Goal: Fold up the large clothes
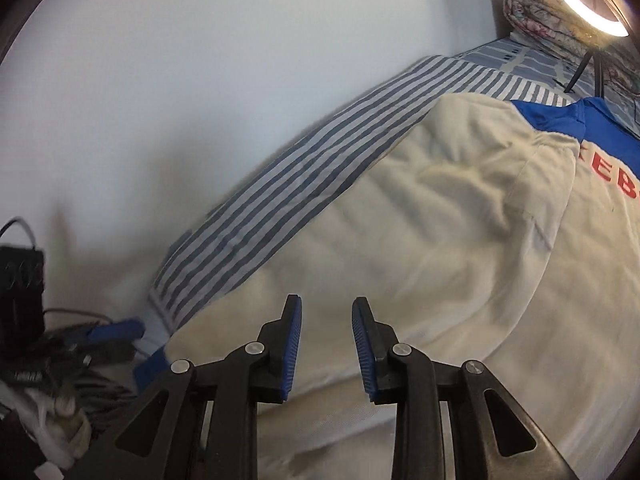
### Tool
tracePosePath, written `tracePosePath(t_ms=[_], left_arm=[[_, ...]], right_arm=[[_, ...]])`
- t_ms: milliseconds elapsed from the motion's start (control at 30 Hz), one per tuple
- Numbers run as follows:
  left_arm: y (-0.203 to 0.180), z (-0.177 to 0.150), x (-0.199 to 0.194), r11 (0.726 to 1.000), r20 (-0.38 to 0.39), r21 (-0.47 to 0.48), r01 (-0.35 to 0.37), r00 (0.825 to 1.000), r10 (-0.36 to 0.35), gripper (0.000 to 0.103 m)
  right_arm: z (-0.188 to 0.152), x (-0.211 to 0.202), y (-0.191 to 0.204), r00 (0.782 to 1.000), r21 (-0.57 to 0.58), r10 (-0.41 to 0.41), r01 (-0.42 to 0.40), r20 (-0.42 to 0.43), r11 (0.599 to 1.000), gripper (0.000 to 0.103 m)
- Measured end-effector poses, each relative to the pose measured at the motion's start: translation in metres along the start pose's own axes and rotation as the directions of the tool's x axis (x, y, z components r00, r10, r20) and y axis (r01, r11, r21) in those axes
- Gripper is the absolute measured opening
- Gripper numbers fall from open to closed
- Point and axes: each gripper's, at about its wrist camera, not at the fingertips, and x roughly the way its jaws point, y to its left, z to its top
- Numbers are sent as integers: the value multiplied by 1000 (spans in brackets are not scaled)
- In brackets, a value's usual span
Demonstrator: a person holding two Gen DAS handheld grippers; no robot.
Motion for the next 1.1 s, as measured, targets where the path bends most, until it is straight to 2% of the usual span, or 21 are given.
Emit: tracePosePath(t_ms=[67, 133, 200, 267, 300, 400, 500, 633, 700, 767, 867, 933, 1100], left_arm=[[4, 4, 1, 1000, -9, -11, 0, 1000, 0, 45], [9, 8, 3, 1000, -20, -27, 0, 1000, 0, 45], [13, 10, 9, 999, -39, -44, 0, 999, -2, 45], [19, 9, 17, 997, -65, -81, 5, 998, -10, 45], [21, 8, 19, 996, -74, -89, 11, 997, -17, 45], [24, 4, 25, 993, -91, -110, 30, 995, -41, 46], [30, 4, 29, 988, -78, -148, 40, 996, -52, 53], [38, 4, 36, 975, -88, -209, 71, 992, -91, 53], [37, 5, 41, 979, -99, -195, 56, 992, -76, 54], [34, 4, 47, 984, -119, -174, 34, 991, -55, 54], [34, 2, 42, 980, -105, -192, 58, 991, -79, 54], [34, 5, 38, 978, -79, -199, 69, 993, -86, 62], [30, 12, 47, 973, -97, -214, 88, 989, -111, 65]], right_arm=[[-19, 3, 18, 1000, -47, 14, -15, -25, 999, 28], [-36, 20, 34, 997, -105, -40, 33, -59, 994, 28], [-47, 41, 35, 993, -93, -67, 58, -101, 994, 28], [-53, 48, 33, 993, -84, -91, 84, -78, 993, 28], [-53, 44, 32, 994, -58, -85, 81, -70, 995, 28], [-55, 21, 28, 1000, 36, 8, -7, -22, 999, 29], [-59, 4, 35, 999, 32, 54, -54, 4, 998, 31], [-66, 21, 45, 999, -20, 29, -30, -43, 999, 31], [-71, 34, 46, 999, -35, -3, 1, -51, 999, 31], [-72, 34, 45, 999, -23, 6, -6, -31, 1000, 31], [-68, 21, 37, 998, 35, 66, -65, -18, 997, 32], [-65, 12, 32, 996, 45, 86, -86, -1, 995, 32], [-56, -7, 11, 997, 97, 63, -67, 50, 993, 32]])
